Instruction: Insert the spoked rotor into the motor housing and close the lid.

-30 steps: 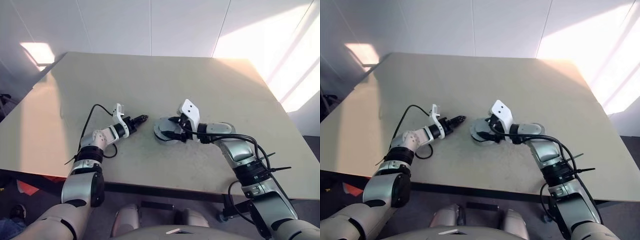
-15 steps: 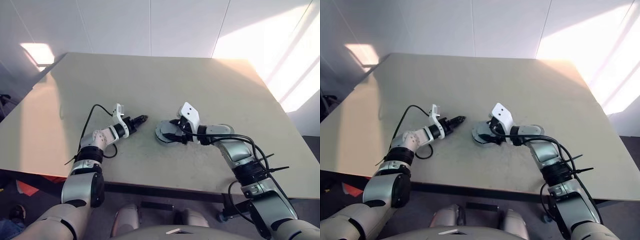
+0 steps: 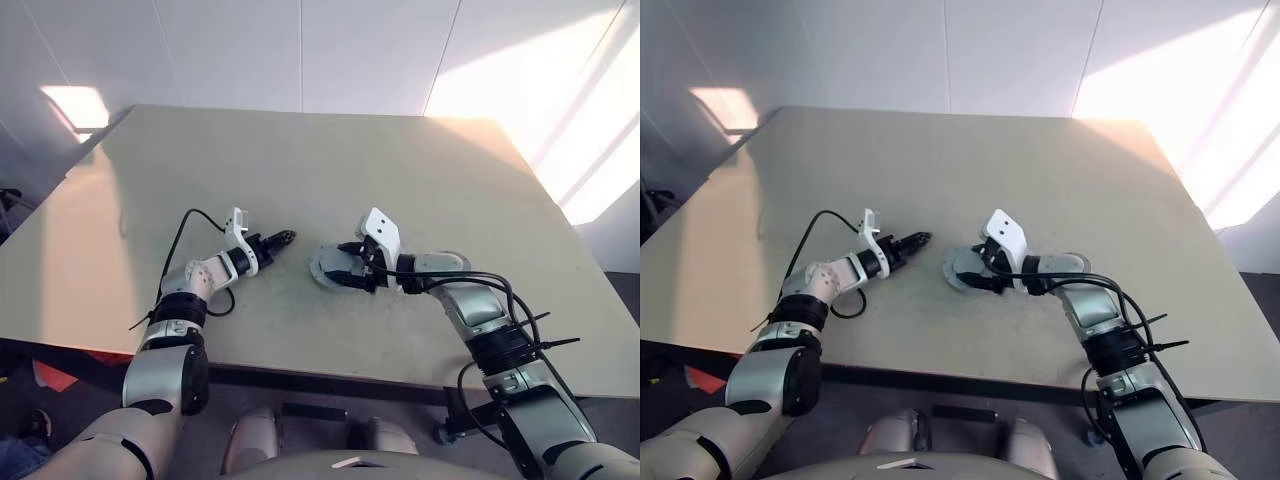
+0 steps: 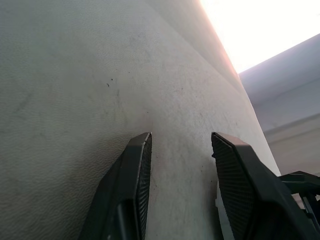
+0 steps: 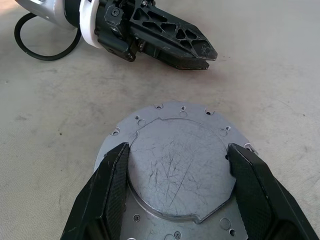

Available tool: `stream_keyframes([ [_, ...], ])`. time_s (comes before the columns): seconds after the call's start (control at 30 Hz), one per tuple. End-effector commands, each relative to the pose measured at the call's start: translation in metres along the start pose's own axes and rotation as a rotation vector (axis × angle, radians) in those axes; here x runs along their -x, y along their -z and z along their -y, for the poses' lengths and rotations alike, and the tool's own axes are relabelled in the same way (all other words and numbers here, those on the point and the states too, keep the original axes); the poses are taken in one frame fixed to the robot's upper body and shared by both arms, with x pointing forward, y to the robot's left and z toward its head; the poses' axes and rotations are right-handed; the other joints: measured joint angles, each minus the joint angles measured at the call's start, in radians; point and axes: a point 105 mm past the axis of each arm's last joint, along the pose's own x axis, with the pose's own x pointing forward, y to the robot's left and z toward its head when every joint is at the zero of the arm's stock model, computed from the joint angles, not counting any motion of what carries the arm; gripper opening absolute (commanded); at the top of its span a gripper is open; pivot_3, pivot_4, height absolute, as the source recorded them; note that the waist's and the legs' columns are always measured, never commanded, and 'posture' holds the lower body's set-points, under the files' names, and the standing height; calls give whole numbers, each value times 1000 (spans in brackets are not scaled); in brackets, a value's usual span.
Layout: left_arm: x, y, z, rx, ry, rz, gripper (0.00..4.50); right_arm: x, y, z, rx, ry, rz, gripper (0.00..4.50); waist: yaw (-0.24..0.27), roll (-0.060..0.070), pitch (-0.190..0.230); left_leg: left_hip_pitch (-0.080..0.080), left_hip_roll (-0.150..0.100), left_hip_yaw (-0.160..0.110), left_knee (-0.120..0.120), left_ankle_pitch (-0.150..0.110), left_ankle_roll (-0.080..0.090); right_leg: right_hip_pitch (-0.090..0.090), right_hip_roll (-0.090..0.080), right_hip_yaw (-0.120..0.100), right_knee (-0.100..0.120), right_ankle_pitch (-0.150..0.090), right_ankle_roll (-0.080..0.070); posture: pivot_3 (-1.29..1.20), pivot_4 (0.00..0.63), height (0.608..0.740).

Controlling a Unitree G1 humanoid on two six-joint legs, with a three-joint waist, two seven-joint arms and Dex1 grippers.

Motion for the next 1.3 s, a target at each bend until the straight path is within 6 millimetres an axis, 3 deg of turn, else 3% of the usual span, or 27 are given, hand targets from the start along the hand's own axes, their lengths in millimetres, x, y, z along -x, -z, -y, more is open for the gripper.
stream_keyframes([
  [0.03, 4, 1, -4, -15, -25, -11, 2026, 0, -9, -1, 40, -4, 21, 3028, 0, 0, 0, 0, 0, 0, 0, 0, 0, 0, 0, 0, 0, 0, 0, 0, 0, 740],
  [0.33, 3, 3, -4, -16, -28, -18, 2026, -3, -1, 12, 22, 61, -23, 3028, -3, 0, 0, 2, 0, 0, 0, 0, 0, 2, 0, 0, 0, 0, 0, 0, 0, 740],
  [0.6, 3, 5, -6, -16, -33, -21, 2026, 3, 9, 1, 46, -3, -62, 3028, -1, 0, 0, 3, 0, 0, 0, 0, 0, 3, 0, 0, 0, 0, 0, 0, 0, 740],
  [0.77, 4, 6, -5, -16, -30, -24, 2026, 5, 31, 10, 7, 54, -152, 3028, -1, 0, 0, 3, 0, 0, 0, -1, 1, 3, 0, 0, -1, 0, 0, 0, 0, 740],
  [1.3, 5, 7, -6, -10, -32, -20, 2026, 1, 47, -1, -109, 3, -204, 3028, -1, 0, 0, 20, -1, -1, -4, -1, 0, 21, 0, 1, -6, -5, 9, 0, 0, 740],
])
